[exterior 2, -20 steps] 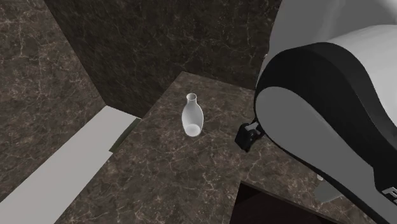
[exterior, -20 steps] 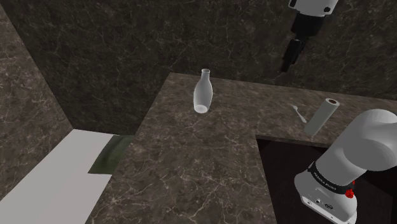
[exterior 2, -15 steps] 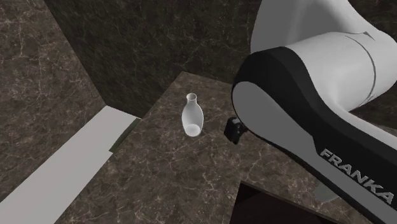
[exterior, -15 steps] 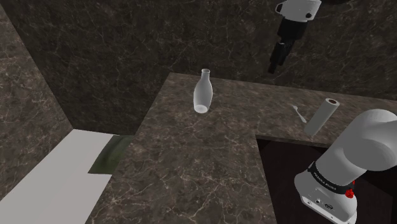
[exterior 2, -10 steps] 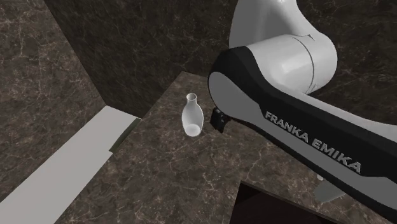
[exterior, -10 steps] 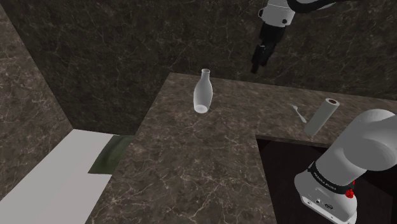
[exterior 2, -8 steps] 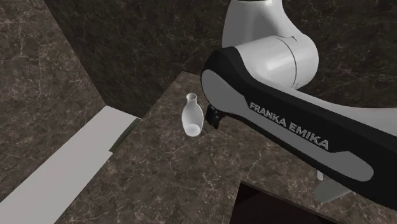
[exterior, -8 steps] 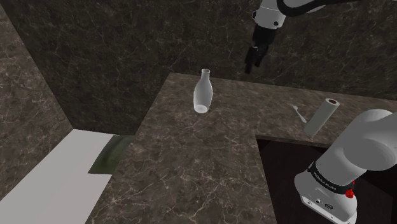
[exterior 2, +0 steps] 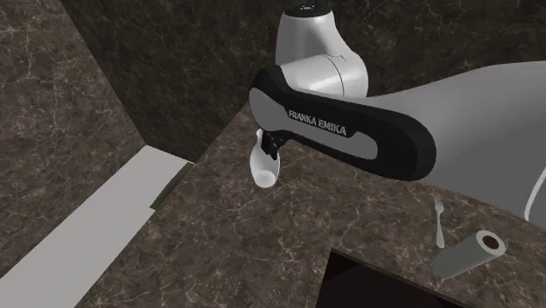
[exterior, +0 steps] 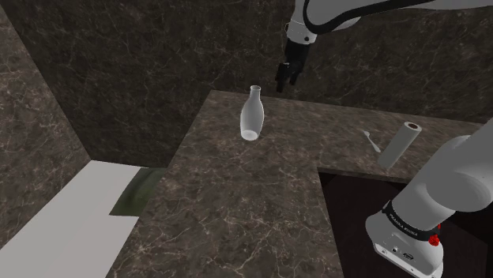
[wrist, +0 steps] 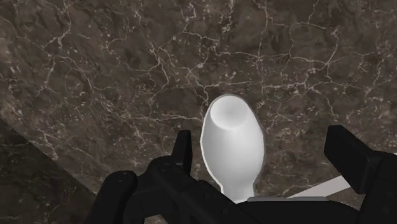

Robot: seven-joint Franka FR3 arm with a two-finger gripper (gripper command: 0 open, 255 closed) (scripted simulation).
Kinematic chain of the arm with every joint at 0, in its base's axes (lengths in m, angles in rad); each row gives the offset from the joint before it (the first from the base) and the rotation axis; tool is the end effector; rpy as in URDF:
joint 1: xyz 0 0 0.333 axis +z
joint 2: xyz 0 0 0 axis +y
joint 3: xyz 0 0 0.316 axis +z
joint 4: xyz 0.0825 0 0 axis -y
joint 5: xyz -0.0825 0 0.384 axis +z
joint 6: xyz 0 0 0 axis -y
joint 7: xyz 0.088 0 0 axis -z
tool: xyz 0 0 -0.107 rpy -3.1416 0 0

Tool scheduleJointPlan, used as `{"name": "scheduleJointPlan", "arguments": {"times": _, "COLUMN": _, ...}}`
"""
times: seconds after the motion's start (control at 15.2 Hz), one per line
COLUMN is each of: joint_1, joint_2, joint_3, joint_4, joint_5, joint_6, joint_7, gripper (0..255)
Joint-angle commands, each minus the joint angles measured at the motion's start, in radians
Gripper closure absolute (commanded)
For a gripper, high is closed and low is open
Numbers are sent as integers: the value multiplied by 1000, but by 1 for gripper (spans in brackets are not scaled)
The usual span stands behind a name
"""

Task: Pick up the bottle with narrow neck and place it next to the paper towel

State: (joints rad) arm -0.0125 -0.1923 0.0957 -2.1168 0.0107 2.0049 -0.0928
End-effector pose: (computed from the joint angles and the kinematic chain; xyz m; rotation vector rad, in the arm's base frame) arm 0.5039 0.0449 0.5033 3.1189 0.2671 0.1245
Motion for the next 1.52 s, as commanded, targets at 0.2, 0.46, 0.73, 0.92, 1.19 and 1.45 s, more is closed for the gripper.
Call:
{"name": "scheduleJointPlan", "arguments": {"times": 0.2, "joint_1": 1, "joint_2": 189, "joint_3": 5, "joint_4": 142, "joint_5": -7, "joint_6": 68, "joint_7": 5, "gripper": 0}}
{"name": "scheduleJointPlan", "arguments": {"times": 0.46, "joint_1": 6, "joint_2": 339, "joint_3": 9, "joint_4": 281, "joint_5": -15, "joint_6": 95, "joint_7": 12, "gripper": 0}}
{"name": "scheduleJointPlan", "arguments": {"times": 0.73, "joint_1": 7, "joint_2": 361, "joint_3": 9, "joint_4": 256, "joint_5": -18, "joint_6": 142, "joint_7": 13, "gripper": 0}}
{"name": "scheduleJointPlan", "arguments": {"times": 0.92, "joint_1": 8, "joint_2": 379, "joint_3": 8, "joint_4": 240, "joint_5": -20, "joint_6": 177, "joint_7": 15, "gripper": 0}}
{"name": "scheduleJointPlan", "arguments": {"times": 1.19, "joint_1": 8, "joint_2": 383, "joint_3": 8, "joint_4": 237, "joint_5": -21, "joint_6": 183, "joint_7": 15, "gripper": 0}}
{"name": "scheduleJointPlan", "arguments": {"times": 1.45, "joint_1": 8, "joint_2": 383, "joint_3": 8, "joint_4": 237, "joint_5": -21, "joint_6": 183, "joint_7": 15, "gripper": 0}}
